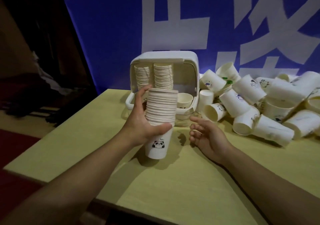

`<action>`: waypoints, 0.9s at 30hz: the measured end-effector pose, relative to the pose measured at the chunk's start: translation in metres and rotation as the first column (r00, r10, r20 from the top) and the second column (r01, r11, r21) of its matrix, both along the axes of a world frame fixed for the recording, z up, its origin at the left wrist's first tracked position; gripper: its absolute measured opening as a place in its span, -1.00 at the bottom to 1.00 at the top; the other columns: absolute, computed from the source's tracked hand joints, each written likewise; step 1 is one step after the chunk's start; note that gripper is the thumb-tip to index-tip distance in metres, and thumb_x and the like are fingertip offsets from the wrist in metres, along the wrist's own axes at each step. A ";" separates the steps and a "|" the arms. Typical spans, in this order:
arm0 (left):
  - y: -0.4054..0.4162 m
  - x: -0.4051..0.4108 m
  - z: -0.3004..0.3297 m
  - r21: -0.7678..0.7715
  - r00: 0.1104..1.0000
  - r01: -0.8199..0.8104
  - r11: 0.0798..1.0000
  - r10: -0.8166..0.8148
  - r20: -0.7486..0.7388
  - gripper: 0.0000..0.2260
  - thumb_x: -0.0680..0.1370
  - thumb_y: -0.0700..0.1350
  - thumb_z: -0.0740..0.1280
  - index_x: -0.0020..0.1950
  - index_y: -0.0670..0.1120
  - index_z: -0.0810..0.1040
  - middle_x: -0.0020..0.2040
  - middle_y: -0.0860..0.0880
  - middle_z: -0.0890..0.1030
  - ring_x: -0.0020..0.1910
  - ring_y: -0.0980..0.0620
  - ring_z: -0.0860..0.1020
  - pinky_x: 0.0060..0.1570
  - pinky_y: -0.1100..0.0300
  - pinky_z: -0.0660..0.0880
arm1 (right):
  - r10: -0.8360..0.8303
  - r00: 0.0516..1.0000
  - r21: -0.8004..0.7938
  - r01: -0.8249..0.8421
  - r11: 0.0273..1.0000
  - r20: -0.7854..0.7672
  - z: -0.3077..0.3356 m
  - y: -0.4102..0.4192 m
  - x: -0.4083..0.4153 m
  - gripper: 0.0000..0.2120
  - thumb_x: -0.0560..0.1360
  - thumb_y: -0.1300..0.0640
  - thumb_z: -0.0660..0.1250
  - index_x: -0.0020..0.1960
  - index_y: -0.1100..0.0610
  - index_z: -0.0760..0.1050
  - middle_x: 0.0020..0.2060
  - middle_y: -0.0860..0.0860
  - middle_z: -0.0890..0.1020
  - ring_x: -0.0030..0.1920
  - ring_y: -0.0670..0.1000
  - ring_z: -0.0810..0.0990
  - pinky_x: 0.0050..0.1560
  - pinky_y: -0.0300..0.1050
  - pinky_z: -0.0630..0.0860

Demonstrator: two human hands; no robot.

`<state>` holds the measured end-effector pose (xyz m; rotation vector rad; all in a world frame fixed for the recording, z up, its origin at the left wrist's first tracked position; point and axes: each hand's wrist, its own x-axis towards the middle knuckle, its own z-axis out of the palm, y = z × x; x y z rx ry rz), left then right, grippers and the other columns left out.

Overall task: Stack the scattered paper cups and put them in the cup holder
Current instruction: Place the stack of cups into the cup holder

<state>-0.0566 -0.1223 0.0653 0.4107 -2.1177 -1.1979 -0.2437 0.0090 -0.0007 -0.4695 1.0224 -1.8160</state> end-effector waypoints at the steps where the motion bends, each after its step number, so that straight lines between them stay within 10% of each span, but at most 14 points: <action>1: -0.002 -0.006 0.005 -0.017 1.000 -0.012 1.000 0.012 -0.020 -0.07 0.18 0.09 0.59 0.38 0.43 0.10 0.27 0.11 0.52 0.15 0.14 0.62 0.08 0.12 0.62 | -0.004 1.000 0.006 0.004 1.000 -0.009 0.000 0.000 -0.001 -0.49 0.33 0.27 0.41 0.28 0.22 0.49 -0.25 0.08 0.55 -0.32 0.02 0.52 -0.34 -0.13 0.50; 6: -0.007 -0.049 0.027 -0.114 0.973 -0.173 0.978 0.152 -0.175 -0.03 0.24 0.05 0.62 0.44 0.33 0.06 0.36 0.02 0.41 0.22 0.08 0.56 0.15 -0.02 0.62 | 0.046 0.994 0.047 -0.041 0.998 -0.097 0.003 -0.001 0.001 -0.73 0.52 0.38 0.27 0.20 0.23 0.51 -0.26 0.09 0.55 -0.31 0.00 0.53 -0.31 -0.14 0.51; 11: -0.018 -0.094 0.043 -0.212 0.916 -0.339 0.917 0.271 -0.295 -0.03 0.34 -0.07 0.65 0.51 0.06 0.05 0.23 0.36 0.24 0.12 0.39 0.47 0.07 0.35 0.54 | 0.039 0.996 0.030 -0.037 0.999 -0.079 0.003 0.000 -0.002 -0.75 0.54 0.37 0.25 0.18 0.22 0.52 -0.25 0.09 0.55 -0.31 0.02 0.51 -0.33 -0.14 0.49; 16: -0.034 -0.126 0.039 -0.251 0.889 -0.399 0.882 0.305 -0.341 0.02 0.32 0.03 0.65 0.52 0.16 -0.02 0.45 -0.10 0.32 0.33 -0.05 0.47 0.21 -0.08 0.58 | 0.046 0.986 0.048 -0.039 0.998 -0.157 0.001 0.000 -0.001 -0.77 0.55 0.37 0.25 0.18 0.23 0.51 -0.32 0.08 0.54 -0.34 0.06 0.50 -0.34 -0.11 0.45; 27: -0.028 -0.146 -0.009 -0.369 0.903 -0.377 0.849 0.426 0.059 -0.01 0.35 0.14 0.59 0.47 0.27 -0.10 0.50 -0.02 0.38 0.27 -0.17 0.55 0.18 -0.17 0.54 | 0.044 0.953 0.057 -0.028 0.998 -0.299 -0.005 0.000 0.002 -0.80 0.59 0.38 0.22 0.16 0.27 0.53 -0.32 0.12 0.46 -0.37 0.03 0.49 -0.32 -0.07 0.41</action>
